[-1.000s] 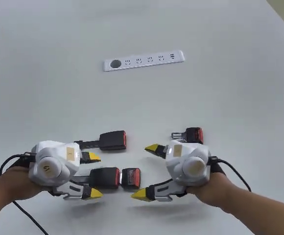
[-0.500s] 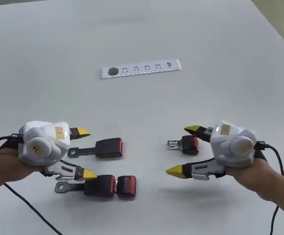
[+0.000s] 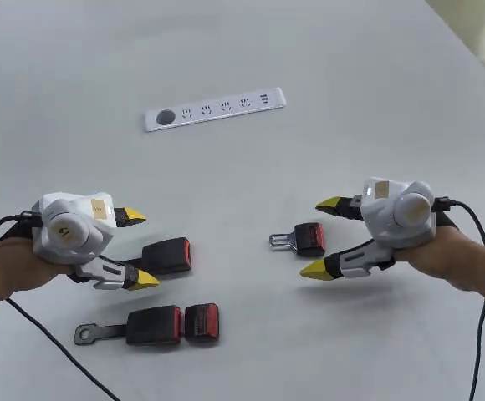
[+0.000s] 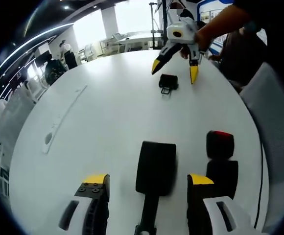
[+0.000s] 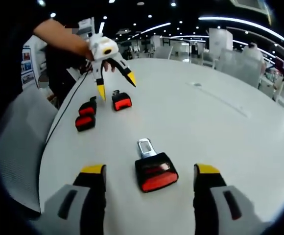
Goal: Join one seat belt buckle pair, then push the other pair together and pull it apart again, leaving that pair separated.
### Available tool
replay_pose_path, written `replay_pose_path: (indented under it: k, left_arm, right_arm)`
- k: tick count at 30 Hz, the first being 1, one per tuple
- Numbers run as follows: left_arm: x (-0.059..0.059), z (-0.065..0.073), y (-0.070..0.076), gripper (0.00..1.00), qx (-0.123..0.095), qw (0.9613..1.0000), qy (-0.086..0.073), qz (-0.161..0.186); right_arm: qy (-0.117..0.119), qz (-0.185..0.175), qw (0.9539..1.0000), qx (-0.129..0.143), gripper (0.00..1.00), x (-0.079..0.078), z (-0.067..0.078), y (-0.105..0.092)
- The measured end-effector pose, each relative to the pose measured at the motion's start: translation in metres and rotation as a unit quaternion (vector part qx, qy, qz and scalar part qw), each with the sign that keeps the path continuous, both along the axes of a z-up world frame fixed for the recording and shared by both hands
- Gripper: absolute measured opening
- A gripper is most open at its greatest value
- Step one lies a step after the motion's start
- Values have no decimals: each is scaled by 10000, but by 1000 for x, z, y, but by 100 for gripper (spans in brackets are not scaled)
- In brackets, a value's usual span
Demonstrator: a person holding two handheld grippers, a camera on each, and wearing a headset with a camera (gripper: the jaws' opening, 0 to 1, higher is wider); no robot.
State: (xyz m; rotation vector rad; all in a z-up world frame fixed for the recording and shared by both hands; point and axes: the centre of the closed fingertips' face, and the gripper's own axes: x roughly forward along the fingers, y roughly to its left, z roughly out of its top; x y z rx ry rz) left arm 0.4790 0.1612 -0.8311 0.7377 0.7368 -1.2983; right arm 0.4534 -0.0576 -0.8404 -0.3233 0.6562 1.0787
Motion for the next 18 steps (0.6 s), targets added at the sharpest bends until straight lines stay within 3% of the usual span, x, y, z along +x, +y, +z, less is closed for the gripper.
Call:
replay_pose_path:
  k: [4, 9, 18]
  left_arm:
    - [-2, -10, 0, 64, 76, 9999, 96, -62]
    - [-1, -13, 0, 60, 95, 9997, 137, -165]
    - [1, -18, -2, 48, 144, 9988, 282, -383]
  right_arm:
    - [103, 104, 9999, -70, 69, 2, -8, -6]
    - [214, 298, 9993, -110, 65, 0, -13, -7]
    - [158, 595, 9980, -112, 54, -2, -9, 2]
